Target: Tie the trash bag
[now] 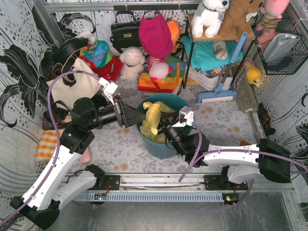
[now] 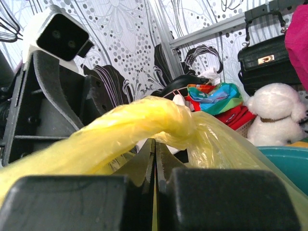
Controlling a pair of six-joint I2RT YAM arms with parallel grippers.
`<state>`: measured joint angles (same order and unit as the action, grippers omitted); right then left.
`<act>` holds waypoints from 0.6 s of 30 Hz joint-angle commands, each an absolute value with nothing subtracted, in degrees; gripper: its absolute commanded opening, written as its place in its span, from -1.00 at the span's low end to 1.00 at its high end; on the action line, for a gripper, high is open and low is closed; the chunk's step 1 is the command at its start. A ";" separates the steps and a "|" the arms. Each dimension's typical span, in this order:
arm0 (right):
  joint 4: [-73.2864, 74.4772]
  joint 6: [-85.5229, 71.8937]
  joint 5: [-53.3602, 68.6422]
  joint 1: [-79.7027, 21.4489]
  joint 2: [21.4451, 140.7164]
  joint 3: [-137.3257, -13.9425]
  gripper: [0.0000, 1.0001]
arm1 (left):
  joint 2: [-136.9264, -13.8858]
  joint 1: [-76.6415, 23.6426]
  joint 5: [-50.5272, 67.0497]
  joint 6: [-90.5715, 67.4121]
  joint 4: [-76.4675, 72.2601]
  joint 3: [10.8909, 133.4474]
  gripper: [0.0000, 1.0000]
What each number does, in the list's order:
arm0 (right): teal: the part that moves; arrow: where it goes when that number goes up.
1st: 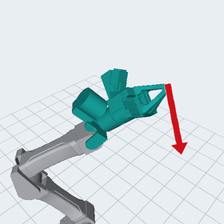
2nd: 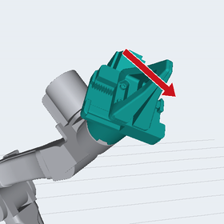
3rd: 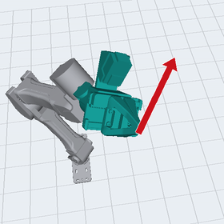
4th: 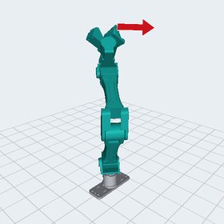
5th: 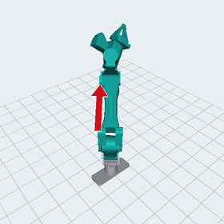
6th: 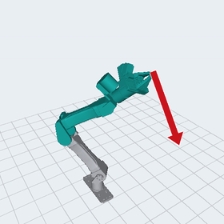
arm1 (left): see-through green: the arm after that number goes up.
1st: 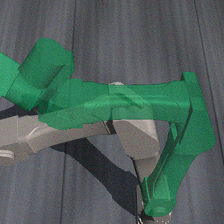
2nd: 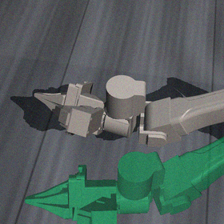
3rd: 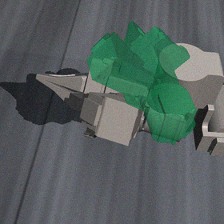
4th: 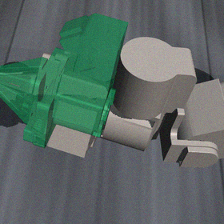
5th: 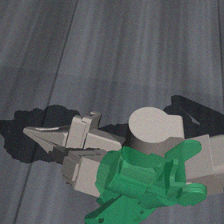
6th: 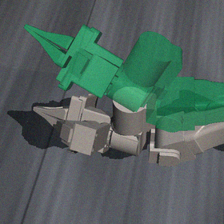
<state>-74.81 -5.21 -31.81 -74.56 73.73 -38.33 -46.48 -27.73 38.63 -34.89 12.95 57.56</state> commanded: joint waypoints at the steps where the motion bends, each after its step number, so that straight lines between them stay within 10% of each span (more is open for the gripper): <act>1: -79.95 -2.17 -29.86 -74.71 74.74 -40.80 -1.00 | -45.79 -28.99 41.33 -37.21 8.10 55.94 -0.11; 18: -86.43 0.80 -21.97 -74.71 73.70 -38.44 -1.00 | -45.08 -30.32 32.27 -30.45 20.06 61.83 0.02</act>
